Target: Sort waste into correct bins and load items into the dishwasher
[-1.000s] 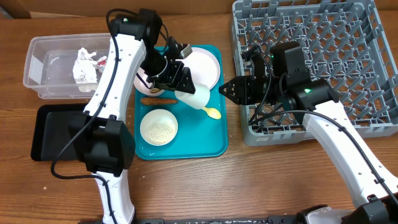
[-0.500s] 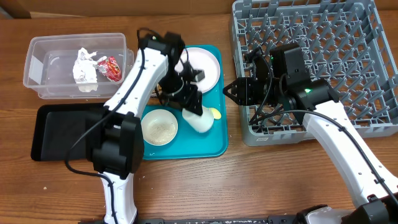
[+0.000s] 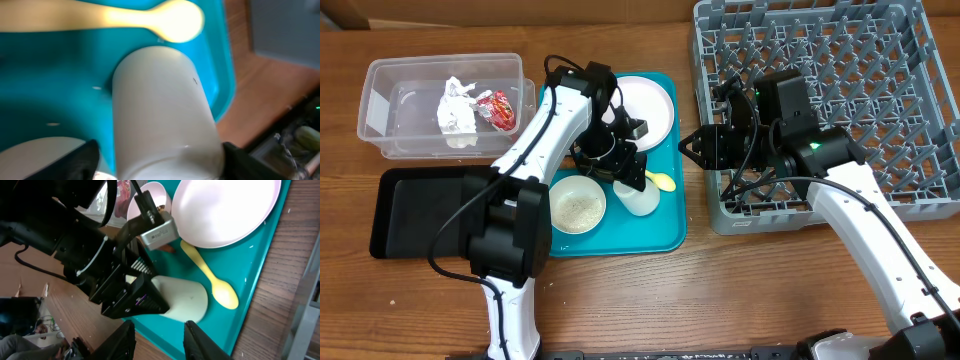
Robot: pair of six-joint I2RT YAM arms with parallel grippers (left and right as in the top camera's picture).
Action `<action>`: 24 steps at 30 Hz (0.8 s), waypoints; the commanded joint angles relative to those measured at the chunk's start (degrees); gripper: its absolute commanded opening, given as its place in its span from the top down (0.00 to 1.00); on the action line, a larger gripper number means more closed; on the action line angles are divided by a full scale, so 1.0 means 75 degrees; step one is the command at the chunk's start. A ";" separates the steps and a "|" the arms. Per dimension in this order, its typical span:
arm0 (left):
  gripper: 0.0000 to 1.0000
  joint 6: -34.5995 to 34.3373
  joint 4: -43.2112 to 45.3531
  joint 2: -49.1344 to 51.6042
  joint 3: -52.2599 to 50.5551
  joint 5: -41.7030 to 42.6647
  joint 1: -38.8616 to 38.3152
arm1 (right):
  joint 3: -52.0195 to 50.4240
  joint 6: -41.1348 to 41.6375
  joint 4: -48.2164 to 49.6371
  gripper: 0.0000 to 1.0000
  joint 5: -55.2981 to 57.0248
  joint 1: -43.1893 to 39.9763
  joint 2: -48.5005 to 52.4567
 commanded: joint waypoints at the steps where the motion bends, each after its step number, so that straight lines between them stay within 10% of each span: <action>1: 0.17 -0.0277 0.0230 -0.0058 -0.0070 -0.0909 0.0032 | 0.0085 0.0035 -0.0006 0.65 0.0050 0.0017 -0.0038; 24: 0.30 -0.0711 0.0297 -0.0061 0.0586 -0.1562 -0.0358 | 0.0085 0.0122 -0.0055 0.60 0.0289 0.0020 -0.0038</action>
